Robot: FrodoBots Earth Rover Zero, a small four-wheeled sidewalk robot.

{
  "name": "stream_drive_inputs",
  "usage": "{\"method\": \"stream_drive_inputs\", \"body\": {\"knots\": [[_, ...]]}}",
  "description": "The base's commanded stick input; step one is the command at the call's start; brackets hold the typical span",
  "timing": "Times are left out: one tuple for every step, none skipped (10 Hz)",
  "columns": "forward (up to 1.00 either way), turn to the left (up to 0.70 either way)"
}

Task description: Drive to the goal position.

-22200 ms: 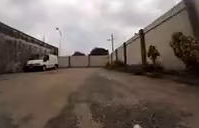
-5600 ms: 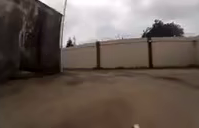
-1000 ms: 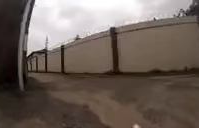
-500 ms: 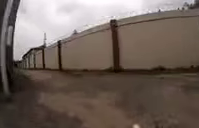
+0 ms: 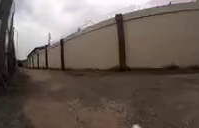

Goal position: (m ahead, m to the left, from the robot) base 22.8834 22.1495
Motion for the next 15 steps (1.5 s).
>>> {"method": "stream_drive_inputs", "body": {"knots": [[1.00, 0.27], [1.00, 0.27], [1.00, 0.00], [1.00, 0.00], [1.00, 0.00], [1.00, 0.00], [1.00, 0.00], [1.00, 0.27], [1.00, 0.27], [1.00, 0.27], [1.00, 0.27], [1.00, 0.14], [1.00, 0.00], [1.00, 0.00], [1.00, 0.00]]}}
